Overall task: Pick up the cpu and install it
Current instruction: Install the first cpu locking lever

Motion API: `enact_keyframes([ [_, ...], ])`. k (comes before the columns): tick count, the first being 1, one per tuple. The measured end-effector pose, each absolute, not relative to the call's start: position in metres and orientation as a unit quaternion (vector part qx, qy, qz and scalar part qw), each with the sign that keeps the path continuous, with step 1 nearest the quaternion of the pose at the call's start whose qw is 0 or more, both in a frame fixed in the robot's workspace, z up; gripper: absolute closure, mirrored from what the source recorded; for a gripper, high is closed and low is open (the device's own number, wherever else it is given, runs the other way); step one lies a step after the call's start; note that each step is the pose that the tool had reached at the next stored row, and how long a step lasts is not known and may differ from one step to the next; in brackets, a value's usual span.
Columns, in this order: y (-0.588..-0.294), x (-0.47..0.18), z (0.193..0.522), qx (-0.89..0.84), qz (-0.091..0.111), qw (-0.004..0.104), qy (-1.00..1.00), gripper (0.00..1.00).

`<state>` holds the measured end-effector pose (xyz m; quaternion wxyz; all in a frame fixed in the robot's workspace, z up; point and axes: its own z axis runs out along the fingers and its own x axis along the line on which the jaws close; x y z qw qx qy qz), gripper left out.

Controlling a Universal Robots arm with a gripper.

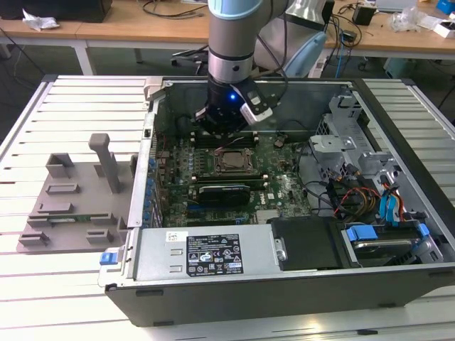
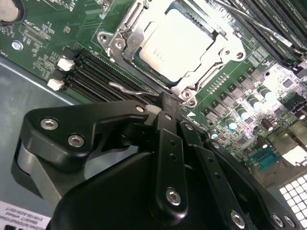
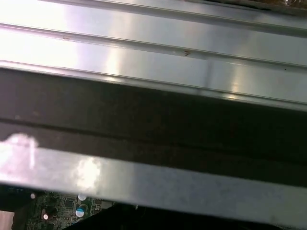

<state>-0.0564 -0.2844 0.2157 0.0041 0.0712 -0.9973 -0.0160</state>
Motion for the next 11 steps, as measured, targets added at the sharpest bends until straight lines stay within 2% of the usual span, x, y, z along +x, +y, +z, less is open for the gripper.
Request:
enact_keyframes([
  [11, -0.281, -0.0545, 0.214, 0.071, -0.016, 0.004, -0.997, 0.89],
])
